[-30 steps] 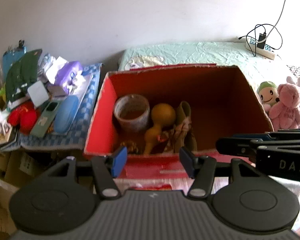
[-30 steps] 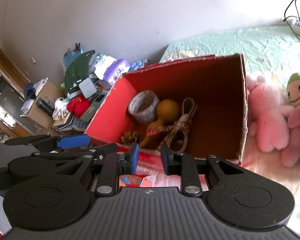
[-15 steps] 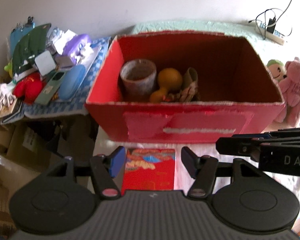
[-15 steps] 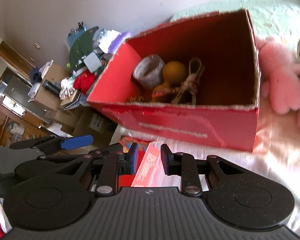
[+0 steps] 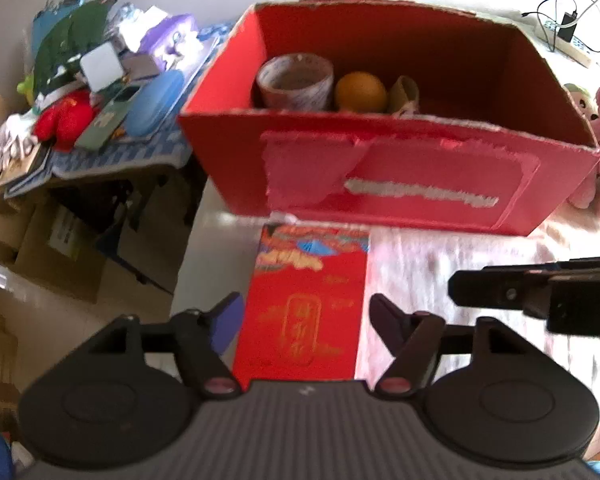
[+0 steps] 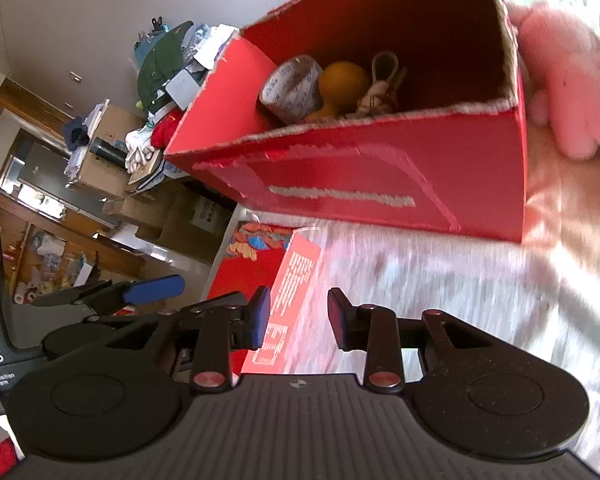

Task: Organize objects
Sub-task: 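Move the right gripper down to the red gift box in front of the box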

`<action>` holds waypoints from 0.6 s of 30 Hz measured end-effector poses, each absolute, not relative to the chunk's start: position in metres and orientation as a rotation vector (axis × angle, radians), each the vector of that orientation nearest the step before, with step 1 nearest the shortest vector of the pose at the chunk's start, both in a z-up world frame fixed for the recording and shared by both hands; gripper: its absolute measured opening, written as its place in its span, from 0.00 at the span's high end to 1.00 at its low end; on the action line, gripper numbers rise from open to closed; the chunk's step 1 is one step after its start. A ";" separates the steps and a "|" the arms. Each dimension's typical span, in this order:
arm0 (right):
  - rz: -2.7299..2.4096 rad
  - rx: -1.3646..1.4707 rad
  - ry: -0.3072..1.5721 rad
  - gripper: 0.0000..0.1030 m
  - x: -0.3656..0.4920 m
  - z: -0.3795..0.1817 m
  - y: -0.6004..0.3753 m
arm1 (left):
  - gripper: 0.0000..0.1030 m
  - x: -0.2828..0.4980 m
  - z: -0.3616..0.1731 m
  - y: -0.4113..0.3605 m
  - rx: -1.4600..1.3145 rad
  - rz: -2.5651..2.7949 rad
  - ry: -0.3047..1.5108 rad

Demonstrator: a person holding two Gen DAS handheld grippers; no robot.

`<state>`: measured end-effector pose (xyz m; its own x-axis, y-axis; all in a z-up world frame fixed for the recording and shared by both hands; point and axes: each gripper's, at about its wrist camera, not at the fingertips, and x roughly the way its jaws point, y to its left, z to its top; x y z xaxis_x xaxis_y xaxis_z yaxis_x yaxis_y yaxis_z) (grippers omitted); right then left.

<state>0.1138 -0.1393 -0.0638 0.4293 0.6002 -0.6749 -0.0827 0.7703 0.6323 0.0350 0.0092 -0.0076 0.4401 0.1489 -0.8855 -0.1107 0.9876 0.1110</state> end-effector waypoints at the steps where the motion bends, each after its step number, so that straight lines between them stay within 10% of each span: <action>1: 0.457 0.576 1.057 0.66 0.113 -0.067 -0.140 | 0.25 0.033 -0.009 0.010 0.030 0.162 1.105; 18: 0.418 0.665 1.154 0.54 0.143 -0.087 -0.113 | 0.11 0.047 -0.047 0.047 -0.043 -0.018 1.189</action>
